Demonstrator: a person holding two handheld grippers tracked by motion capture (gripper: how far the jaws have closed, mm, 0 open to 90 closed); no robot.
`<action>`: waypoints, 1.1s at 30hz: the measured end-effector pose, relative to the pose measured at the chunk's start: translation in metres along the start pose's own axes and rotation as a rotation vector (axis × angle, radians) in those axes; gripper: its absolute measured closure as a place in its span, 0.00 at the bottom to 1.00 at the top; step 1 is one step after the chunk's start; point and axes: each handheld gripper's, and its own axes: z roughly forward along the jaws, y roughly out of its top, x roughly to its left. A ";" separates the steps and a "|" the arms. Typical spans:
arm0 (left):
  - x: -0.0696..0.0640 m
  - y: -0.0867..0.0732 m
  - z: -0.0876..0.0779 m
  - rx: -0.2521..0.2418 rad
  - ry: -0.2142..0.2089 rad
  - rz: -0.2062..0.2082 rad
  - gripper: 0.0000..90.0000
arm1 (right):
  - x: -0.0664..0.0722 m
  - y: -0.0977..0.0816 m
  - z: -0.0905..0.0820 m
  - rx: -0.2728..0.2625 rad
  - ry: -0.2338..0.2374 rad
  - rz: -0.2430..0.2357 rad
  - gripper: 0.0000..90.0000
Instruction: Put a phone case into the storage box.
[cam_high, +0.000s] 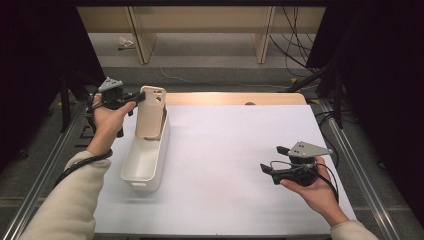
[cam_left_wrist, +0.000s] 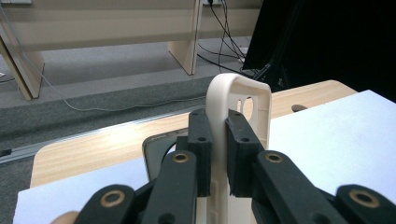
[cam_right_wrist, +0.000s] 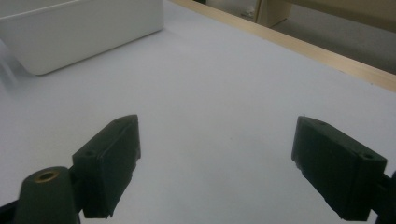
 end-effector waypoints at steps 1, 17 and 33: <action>0.001 -0.001 0.001 0.001 0.001 -0.003 0.91 | 0.000 0.000 0.000 0.002 0.000 -0.002 0.18; 0.006 -0.015 0.011 0.015 0.011 -0.036 0.91 | 0.000 0.000 0.001 0.002 0.003 -0.002 0.18; 0.012 -0.028 0.019 0.031 0.028 -0.057 0.90 | 0.000 -0.001 0.001 0.002 0.006 -0.001 0.18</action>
